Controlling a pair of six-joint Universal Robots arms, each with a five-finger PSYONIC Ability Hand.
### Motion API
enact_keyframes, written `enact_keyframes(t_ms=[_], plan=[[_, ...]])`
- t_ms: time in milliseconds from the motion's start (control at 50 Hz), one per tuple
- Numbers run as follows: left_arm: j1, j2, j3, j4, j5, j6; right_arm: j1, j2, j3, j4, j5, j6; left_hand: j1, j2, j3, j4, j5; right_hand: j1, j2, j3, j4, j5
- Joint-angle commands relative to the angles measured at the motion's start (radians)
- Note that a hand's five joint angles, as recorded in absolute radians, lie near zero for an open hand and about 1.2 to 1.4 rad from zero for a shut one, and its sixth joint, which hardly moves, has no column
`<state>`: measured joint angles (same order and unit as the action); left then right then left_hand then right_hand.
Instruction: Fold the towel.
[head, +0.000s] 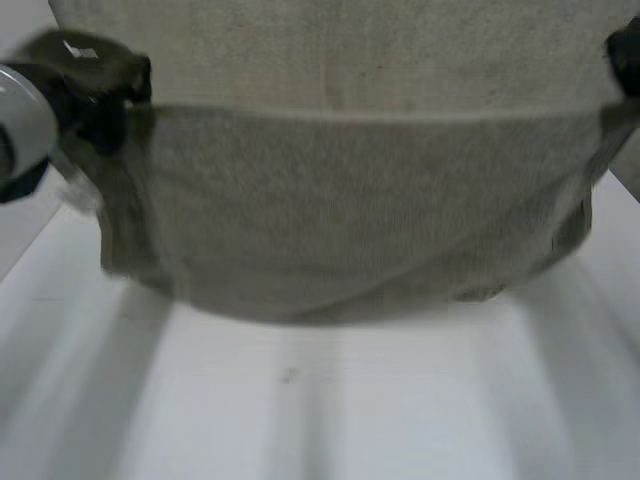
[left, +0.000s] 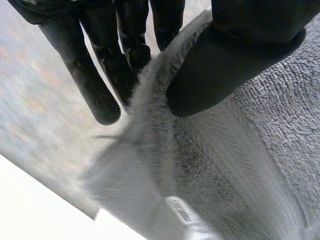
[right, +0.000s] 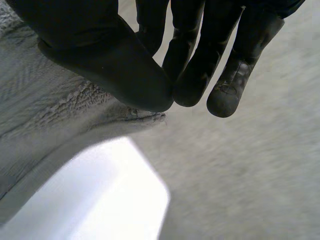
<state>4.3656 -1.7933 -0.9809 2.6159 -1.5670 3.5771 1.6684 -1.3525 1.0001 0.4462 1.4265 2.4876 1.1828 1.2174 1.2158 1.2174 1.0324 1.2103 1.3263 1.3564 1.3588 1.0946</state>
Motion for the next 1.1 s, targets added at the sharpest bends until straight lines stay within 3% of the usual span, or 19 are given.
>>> enact_keyframes(t_ms=[20, 80, 120, 140, 180, 240, 280, 300, 320, 340, 420, 460, 600, 900, 1100], plan=[[0.017, -0.258, 0.137, -0.008, 0.001, 0.008, 0.062, 0.199, -0.043, -0.038, 0.003, -0.036, 0.213, 0.179, 0.180, 0.179, 0.189, 0.186, 0.070, 0.040, 0.037, 0.127], [0.037, -0.386, 0.312, -0.005, -0.001, 0.003, 0.079, 0.256, -0.101, -0.093, 0.022, -0.030, 0.213, 0.179, 0.180, 0.179, 0.189, 0.186, 0.070, 0.040, 0.037, 0.127], [0.040, -0.496, 0.539, 0.004, 0.007, -0.009, 0.129, 0.328, -0.202, -0.289, 0.078, -0.026, 0.213, 0.179, 0.180, 0.179, 0.189, 0.186, 0.070, 0.040, 0.037, 0.127], [0.040, -0.497, 0.541, 0.004, 0.007, -0.009, 0.129, 0.328, -0.202, -0.290, 0.078, -0.026, 0.213, 0.179, 0.180, 0.179, 0.189, 0.186, 0.070, 0.040, 0.037, 0.127], [0.032, -0.599, 0.831, 0.051, 0.002, -0.029, 0.158, 0.337, -0.227, -0.563, 0.117, -0.018, 0.213, 0.179, 0.180, 0.179, 0.189, 0.186, 0.070, 0.040, 0.037, 0.127], [0.034, -0.632, 0.939, 0.090, 0.002, -0.066, 0.163, 0.325, -0.212, -0.707, 0.129, -0.010, 0.213, 0.179, 0.180, 0.179, 0.189, 0.186, 0.070, 0.040, 0.037, 0.127], [0.028, -0.640, 1.066, 0.131, -0.025, -0.218, 0.166, 0.271, -0.155, -0.927, 0.140, 0.014, 0.213, 0.179, 0.180, 0.179, 0.189, 0.186, 0.070, 0.040, 0.037, 0.127], [0.028, -0.640, 1.067, 0.131, -0.025, -0.219, 0.166, 0.271, -0.155, -0.928, 0.140, 0.014, 0.213, 0.179, 0.180, 0.179, 0.189, 0.186, 0.070, 0.040, 0.037, 0.127], [0.028, -0.620, 1.083, 0.131, -0.050, -0.300, 0.166, 0.236, -0.120, -0.970, 0.140, 0.028, 0.213, 0.179, 0.180, 0.179, 0.189, 0.186, 0.070, 0.040, 0.037, 0.127], [0.029, -0.603, 1.082, 0.125, -0.062, -0.363, 0.168, 0.208, -0.094, -0.971, 0.138, 0.042, 0.213, 0.179, 0.180, 0.179, 0.189, 0.186, 0.070, 0.040, 0.037, 0.127], [0.037, -0.594, 1.078, 0.084, -0.064, -0.417, 0.168, 0.174, -0.040, -0.946, 0.134, 0.073, 0.213, 0.179, 0.180, 0.179, 0.189, 0.186, 0.070, 0.040, 0.037, 0.127], [0.038, -0.604, 1.073, 0.021, -0.061, -0.419, 0.165, 0.162, 0.003, -0.888, 0.129, 0.094, 0.213, 0.179, 0.180, 0.179, 0.189, 0.186, 0.070, 0.040, 0.037, 0.127], [0.043, -0.658, 1.035, -0.014, -0.067, -0.422, 0.159, 0.173, 0.103, -0.781, 0.103, 0.099, 0.213, 0.179, 0.180, 0.179, 0.189, 0.186, 0.070, 0.040, 0.037, 0.127], [0.028, -0.774, 0.963, -0.088, -0.103, -0.417, 0.156, 0.250, 0.343, -0.767, 0.068, 0.094, 0.213, 0.179, 0.180, 0.179, 0.189, 0.186, 0.070, 0.040, 0.037, 0.127], [0.031, -0.785, 0.855, -0.122, -0.108, -0.409, 0.152, 0.237, 0.393, -0.682, 0.066, 0.091, 0.213, 0.179, 0.180, 0.179, 0.189, 0.186, 0.070, 0.040, 0.037, 0.127]])
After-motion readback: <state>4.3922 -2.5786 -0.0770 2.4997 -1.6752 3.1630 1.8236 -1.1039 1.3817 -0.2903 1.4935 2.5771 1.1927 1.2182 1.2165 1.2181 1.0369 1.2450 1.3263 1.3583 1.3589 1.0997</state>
